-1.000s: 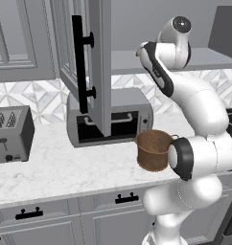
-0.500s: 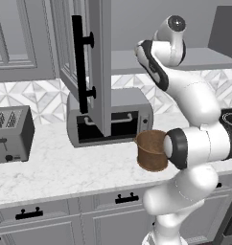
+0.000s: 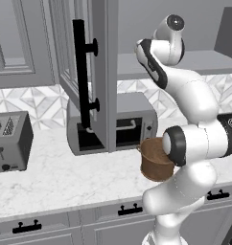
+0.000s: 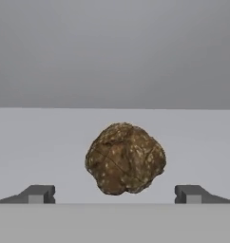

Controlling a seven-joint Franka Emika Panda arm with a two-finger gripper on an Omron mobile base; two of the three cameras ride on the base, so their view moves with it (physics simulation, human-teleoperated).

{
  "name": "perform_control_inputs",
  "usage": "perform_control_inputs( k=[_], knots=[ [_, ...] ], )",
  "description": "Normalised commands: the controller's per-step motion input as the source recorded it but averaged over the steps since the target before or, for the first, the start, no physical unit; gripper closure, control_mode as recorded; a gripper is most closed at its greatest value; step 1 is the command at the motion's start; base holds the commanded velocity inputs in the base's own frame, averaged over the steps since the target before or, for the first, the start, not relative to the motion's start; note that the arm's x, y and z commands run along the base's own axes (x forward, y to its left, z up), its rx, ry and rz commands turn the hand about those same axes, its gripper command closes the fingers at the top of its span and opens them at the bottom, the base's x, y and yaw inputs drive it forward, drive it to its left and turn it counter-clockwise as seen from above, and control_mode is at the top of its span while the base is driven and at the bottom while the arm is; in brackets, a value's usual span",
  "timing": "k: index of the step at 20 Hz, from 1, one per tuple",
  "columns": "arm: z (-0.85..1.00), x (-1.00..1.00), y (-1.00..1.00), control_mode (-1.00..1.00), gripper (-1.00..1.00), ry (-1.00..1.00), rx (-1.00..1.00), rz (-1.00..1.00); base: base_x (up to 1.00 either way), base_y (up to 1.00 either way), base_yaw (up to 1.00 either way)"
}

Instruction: Open the cabinet, pick up the bread from the cabinet and place it in the basket. Then move the basket to the dining counter.

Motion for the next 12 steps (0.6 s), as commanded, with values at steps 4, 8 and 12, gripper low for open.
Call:
perform_control_inputs(
  k=[4,8,12],
  knots=[
    [0.0,0.0,0.0,1.0,-1.0,0.0,0.0,0.0,0.5,-0.03,0.0],
    [0.0,0.04,-0.04,-1.0,-1.0,0.0,0.0,0.0,0.1,-0.03,0.0],
    [-0.01,0.02,-0.03,-1.0,-1.0,0.02,0.0,0.0,0.0,0.0,0.0]
  ],
)
